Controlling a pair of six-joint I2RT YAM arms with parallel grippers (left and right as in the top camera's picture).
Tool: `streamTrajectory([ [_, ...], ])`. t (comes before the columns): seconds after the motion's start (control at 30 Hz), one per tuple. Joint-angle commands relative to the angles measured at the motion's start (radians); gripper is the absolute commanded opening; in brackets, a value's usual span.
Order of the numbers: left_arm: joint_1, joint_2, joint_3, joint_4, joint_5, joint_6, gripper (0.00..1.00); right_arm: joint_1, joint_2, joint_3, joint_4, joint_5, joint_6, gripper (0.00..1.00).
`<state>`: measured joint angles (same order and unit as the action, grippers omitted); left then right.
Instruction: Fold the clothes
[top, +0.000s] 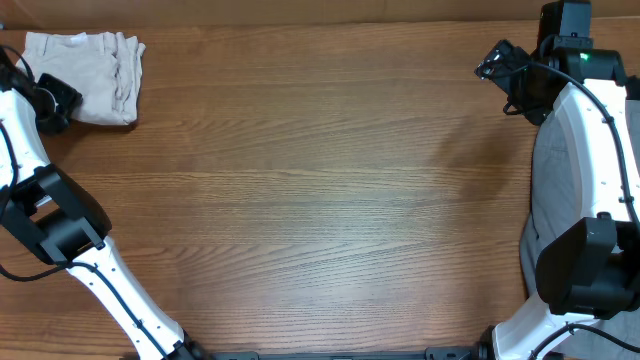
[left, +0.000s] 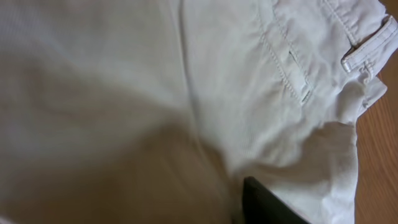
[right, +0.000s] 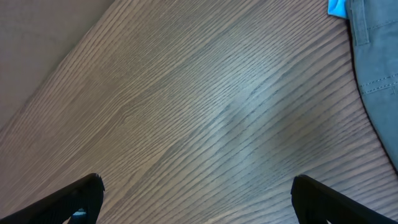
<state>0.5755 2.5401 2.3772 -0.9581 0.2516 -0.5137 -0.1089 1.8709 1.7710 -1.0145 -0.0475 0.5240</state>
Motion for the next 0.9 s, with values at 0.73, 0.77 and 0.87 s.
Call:
streamTrajectory([
  [0.73, -0.053, 0.011, 0.171, -0.120, -0.153, 0.092, 0.08, 0.003, -0.023, 0.015, 0.002, 0.002, 0.003, 1.00],
  [0.77, -0.059, 0.011, 0.171, -0.124, -0.161, 0.092, 0.14, 0.003, -0.023, 0.015, 0.002, 0.002, 0.003, 1.00],
  [0.87, -0.072, 0.011, 0.171, -0.131, -0.194, 0.092, 0.29, 0.003, -0.023, 0.015, 0.002, 0.002, 0.003, 1.00],
])
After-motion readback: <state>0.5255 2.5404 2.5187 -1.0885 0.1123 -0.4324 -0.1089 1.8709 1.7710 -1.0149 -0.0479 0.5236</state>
